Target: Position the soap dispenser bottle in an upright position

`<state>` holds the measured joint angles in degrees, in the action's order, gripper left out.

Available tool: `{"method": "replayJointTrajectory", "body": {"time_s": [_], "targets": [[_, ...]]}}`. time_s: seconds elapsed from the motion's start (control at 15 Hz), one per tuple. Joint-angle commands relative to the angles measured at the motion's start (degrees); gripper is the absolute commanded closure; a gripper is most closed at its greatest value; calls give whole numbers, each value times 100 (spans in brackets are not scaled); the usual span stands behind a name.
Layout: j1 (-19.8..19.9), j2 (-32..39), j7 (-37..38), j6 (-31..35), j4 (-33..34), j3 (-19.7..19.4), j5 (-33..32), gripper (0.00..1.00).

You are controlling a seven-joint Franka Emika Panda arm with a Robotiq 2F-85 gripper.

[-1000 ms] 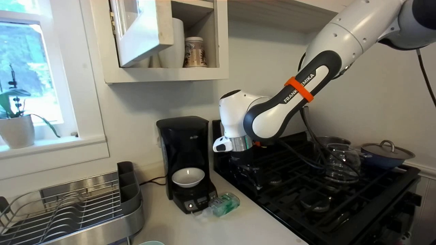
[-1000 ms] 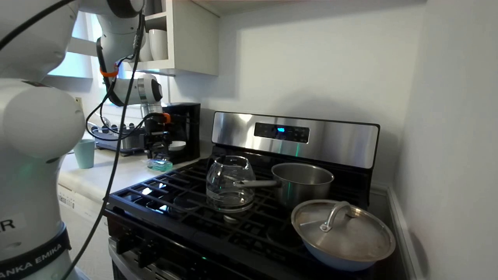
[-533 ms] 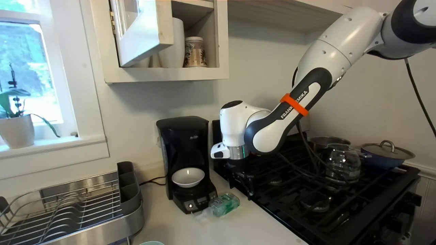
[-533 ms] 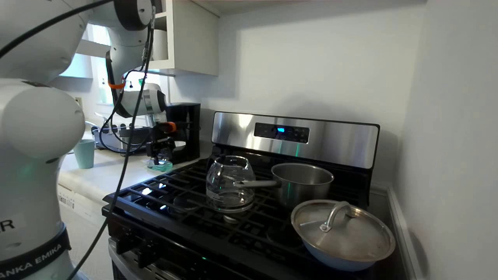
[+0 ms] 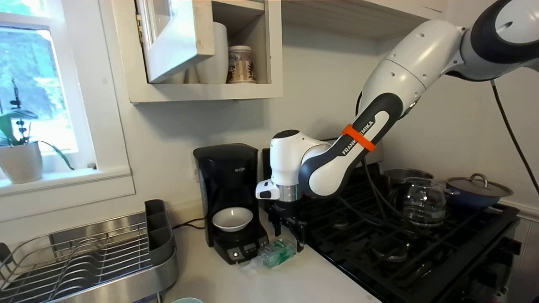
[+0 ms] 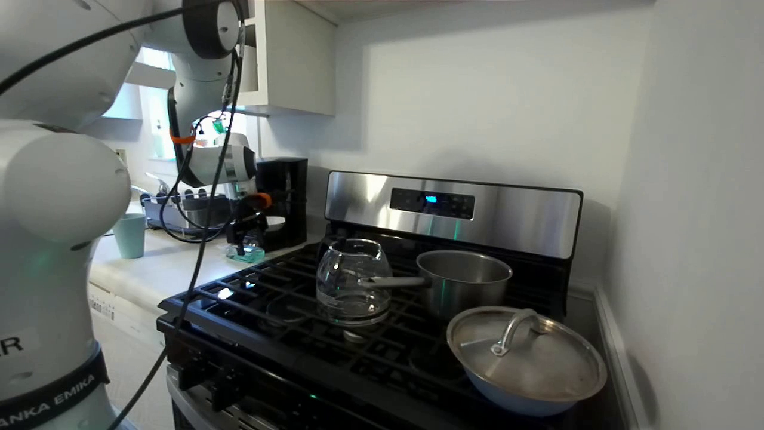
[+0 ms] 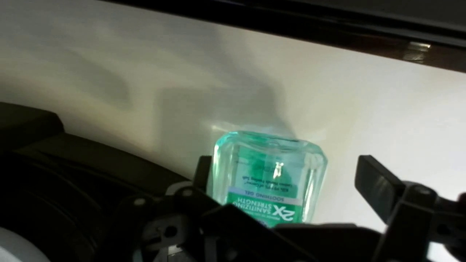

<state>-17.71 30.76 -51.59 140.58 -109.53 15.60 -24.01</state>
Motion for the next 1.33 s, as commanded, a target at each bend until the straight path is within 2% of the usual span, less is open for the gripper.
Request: {"method": "replayJointTrajectory", "body": {"time_s": [0.0, 0.4, 0.8, 1.27], "targets": [[33, 297, -204, 117, 266, 49, 39, 0], [17, 553, -128, -58, 455, 132, 260, 0], [-34, 328, 656, 68, -50, 120, 477, 0], [-253, -104, 2647, 727, -722, -18, 306, 0]]}}
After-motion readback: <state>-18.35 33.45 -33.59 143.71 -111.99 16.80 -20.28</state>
